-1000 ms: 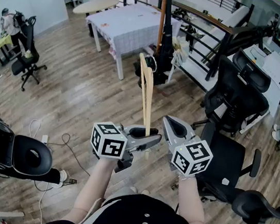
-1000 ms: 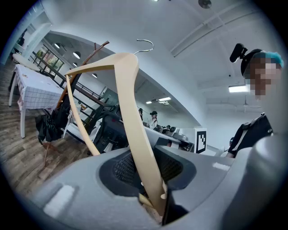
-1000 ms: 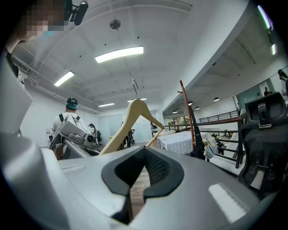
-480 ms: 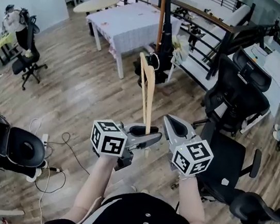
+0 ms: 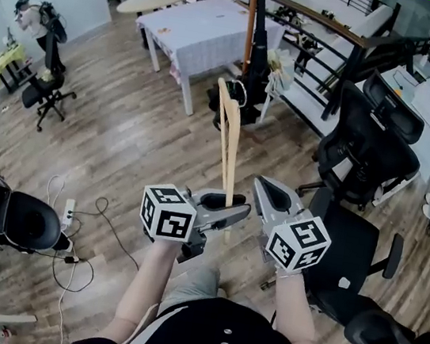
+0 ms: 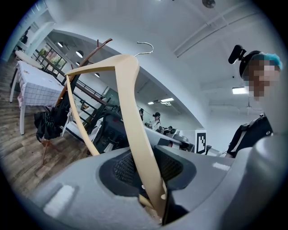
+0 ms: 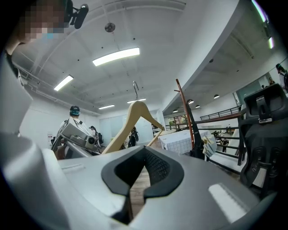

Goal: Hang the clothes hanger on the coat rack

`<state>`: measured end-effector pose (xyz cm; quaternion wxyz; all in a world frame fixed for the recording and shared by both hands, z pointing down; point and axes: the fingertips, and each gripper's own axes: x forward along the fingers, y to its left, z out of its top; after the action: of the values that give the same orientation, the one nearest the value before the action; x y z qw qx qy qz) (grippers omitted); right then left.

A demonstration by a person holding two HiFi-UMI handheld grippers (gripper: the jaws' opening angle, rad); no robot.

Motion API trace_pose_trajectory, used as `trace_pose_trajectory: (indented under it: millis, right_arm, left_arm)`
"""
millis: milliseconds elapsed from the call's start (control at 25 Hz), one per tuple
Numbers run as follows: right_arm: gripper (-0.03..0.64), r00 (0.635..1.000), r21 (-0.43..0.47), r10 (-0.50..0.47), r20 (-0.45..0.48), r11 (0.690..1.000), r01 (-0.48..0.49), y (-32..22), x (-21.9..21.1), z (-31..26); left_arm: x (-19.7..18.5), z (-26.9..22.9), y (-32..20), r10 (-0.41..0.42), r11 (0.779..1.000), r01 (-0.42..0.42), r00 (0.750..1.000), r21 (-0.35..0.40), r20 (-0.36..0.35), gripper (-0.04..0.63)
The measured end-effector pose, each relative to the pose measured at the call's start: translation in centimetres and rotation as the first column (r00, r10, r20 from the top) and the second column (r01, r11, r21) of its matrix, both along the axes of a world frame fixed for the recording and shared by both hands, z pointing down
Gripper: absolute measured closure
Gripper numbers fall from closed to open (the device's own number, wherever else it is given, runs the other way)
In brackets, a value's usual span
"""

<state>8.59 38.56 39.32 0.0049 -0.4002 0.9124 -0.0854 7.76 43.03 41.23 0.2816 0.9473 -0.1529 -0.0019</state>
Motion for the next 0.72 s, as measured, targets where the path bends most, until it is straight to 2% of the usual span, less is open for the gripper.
trace_pose_trajectory:
  millis: [200, 400, 720]
  right_arm:
    - [0.615, 0.998, 0.028, 0.003, -0.069, 1.000, -0.001, -2.3, -0.1, 0.5]
    - [0.615, 0.998, 0.022, 0.019, -0.053, 1.000, -0.017, -7.5, -0.4, 0.7]
    - [0.615, 0.997, 0.043, 0.061, -0.045, 0.997, -0.059, -18.0, -2.5, -0.6]
  left_arm:
    - [-0.8, 0.9, -2.5, -0.018, 0.999, 0.018, 1.000, -0.028, -0.004, 0.472]
    - [-2.0, 1.1, -7.7, -0.023, 0.999, 0.022, 1.000, -0.024, -0.017, 0.472]
    - [-4.2, 0.5, -17.8, 0.031, 0.999, -0.031, 0.999, -0.010, 0.005, 0.471]
